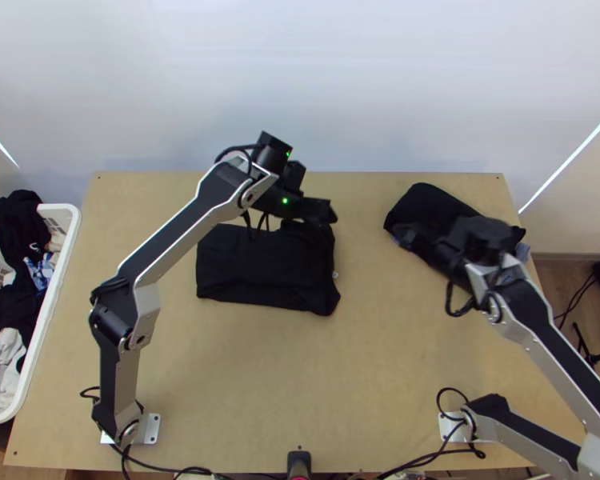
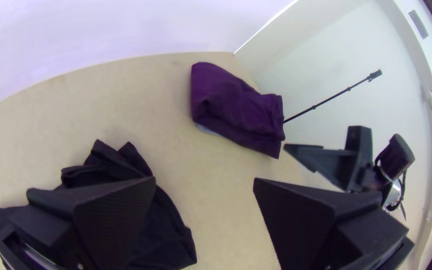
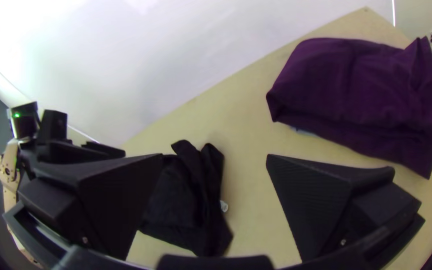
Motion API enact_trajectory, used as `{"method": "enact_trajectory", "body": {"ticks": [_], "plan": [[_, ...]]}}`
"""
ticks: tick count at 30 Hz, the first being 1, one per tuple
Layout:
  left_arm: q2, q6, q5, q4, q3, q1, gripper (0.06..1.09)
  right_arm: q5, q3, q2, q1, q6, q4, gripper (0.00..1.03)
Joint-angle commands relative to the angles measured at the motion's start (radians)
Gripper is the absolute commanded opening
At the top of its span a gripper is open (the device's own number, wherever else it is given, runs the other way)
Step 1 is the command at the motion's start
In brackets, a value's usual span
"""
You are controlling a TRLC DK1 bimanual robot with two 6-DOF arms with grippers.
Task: Fold the t-shirt
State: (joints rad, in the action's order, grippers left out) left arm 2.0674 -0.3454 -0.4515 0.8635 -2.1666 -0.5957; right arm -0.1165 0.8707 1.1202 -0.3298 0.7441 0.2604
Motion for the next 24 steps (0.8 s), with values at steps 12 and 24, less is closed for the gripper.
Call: {"method": "enact_trajectory", "body": {"ticks": [12, 24], "plan": [[-0.227, 0.091, -0.003, 0.029, 0.151, 0.270, 1.04, -0.078, 0.221, 0.469, -0.210, 0.167, 0.066, 0.96], [-0.290, 0.095, 0.002, 0.016, 0.223, 0.332, 1.04, -0.074, 0.410, 0.722, -0.236, 0.113, 0.191, 0.98]]}}
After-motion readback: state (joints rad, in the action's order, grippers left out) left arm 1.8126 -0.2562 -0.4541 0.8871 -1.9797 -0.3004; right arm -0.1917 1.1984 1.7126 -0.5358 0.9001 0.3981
